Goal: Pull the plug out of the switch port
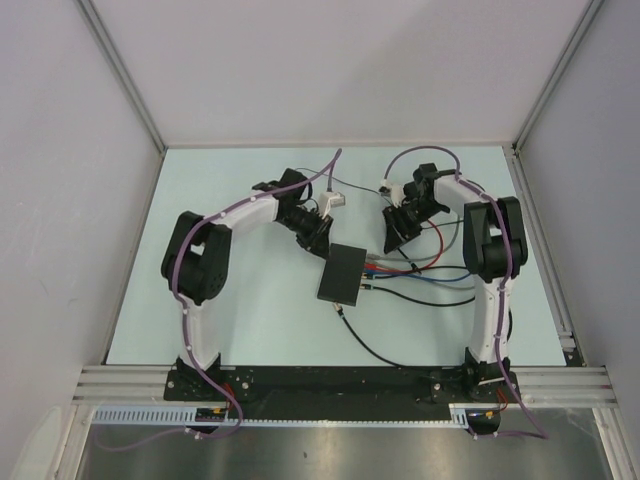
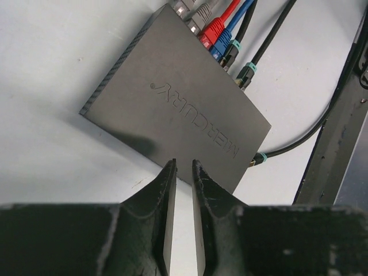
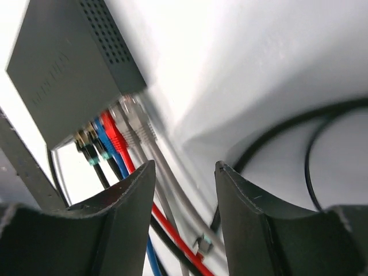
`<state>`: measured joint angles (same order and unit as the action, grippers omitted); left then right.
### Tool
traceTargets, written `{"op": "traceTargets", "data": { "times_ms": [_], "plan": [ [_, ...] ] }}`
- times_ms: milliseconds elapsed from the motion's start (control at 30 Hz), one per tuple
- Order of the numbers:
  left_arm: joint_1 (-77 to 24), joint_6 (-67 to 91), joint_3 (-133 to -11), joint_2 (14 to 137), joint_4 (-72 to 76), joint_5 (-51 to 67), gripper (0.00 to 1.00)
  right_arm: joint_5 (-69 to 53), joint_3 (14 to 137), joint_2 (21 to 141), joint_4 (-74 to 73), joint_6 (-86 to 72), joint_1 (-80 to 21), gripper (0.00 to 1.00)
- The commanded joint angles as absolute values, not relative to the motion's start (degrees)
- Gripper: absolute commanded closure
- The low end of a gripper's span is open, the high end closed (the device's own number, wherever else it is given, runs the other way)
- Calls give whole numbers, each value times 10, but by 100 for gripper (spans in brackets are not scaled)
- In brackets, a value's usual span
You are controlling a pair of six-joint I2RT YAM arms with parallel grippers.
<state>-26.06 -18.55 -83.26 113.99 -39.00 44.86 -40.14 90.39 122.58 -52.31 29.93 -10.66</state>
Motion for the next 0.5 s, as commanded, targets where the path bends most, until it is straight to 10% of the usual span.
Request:
{"op": "traceTargets", "data": {
  "times_ms": [0,467],
  "plan": [
    [-273,-203,-854,1162,-401,480,80,-468,946,1258,-557,299,-113,49],
    [-299,-171,-853,1217,-377,415,86,-483,977,1330,-589,296,-149,60]
  ]
}}
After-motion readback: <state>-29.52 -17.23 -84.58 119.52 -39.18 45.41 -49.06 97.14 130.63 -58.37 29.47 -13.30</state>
